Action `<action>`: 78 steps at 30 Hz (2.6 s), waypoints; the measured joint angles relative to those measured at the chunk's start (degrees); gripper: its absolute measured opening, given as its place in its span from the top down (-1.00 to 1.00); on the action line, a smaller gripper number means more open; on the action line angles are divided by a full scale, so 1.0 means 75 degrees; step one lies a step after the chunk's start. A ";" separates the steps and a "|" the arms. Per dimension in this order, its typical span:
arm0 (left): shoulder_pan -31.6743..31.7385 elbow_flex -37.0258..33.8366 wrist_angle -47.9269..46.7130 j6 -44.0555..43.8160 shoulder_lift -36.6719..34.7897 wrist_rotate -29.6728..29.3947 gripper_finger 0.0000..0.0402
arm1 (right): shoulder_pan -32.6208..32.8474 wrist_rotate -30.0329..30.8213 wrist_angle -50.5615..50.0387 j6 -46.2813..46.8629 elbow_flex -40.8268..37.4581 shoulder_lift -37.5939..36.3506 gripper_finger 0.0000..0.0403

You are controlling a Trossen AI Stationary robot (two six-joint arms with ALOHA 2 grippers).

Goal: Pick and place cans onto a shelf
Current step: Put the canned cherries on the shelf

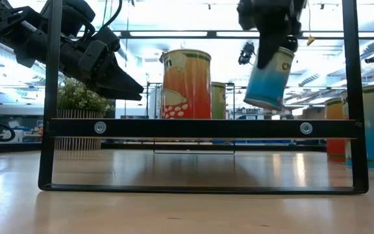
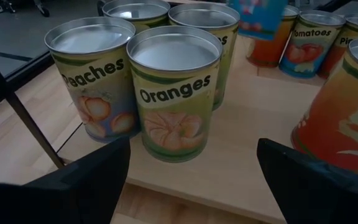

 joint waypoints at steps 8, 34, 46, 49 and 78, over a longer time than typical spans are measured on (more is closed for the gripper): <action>0.0000 0.0000 0.0006 -0.0006 0.0000 0.0000 -0.78 | 0.0664 -0.0067 -0.0238 -0.1436 0.1978 0.1673 -0.58; -0.0006 0.0000 -0.0105 -0.0140 0.0000 0.0000 -0.78 | 0.0826 0.0148 -0.0607 -0.4056 0.3059 0.3522 -0.81; -0.0006 0.0000 -0.0128 -0.0178 0.0000 0.0000 -0.78 | 0.1109 0.1216 -0.0926 -0.3976 0.3697 0.3503 -0.81; -0.0006 0.0000 -0.0181 -0.0216 0.0000 0.0001 -0.78 | 0.1328 0.1585 -0.1124 -0.3944 0.3874 0.3502 -0.81; -0.0009 0.0006 -0.0396 -0.0385 0.0002 0.0003 -0.78 | 0.1601 0.2947 -0.0063 -0.2064 0.1128 0.2243 -0.79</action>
